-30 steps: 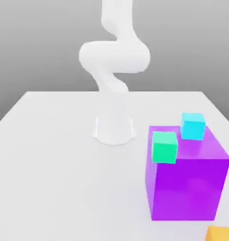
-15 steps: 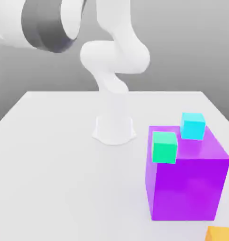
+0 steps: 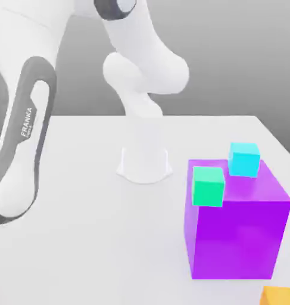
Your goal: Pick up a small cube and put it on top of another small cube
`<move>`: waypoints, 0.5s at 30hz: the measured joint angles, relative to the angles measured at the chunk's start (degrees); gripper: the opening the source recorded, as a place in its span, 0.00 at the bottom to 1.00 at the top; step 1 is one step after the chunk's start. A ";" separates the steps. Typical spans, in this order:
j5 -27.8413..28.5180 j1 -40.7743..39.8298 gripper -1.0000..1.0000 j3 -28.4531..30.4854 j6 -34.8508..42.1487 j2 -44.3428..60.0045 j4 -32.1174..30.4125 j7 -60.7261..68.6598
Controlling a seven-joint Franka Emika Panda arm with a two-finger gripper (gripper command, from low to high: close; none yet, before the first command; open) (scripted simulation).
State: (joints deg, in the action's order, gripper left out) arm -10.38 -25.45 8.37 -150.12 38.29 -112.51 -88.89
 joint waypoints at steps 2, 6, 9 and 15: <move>-0.02 0.00 0.00 0.00 -0.03 0.00 0.00 0.02; -0.11 0.01 0.00 0.03 -0.01 -0.07 -0.02 0.06; 0.93 0.81 0.00 1.10 3.72 -5.08 -1.31 -0.65; 5.63 6.54 0.00 -3.68 10.10 -17.74 -7.00 6.75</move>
State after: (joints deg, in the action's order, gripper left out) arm -4.75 -18.91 4.69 -140.02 20.55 -119.51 -82.14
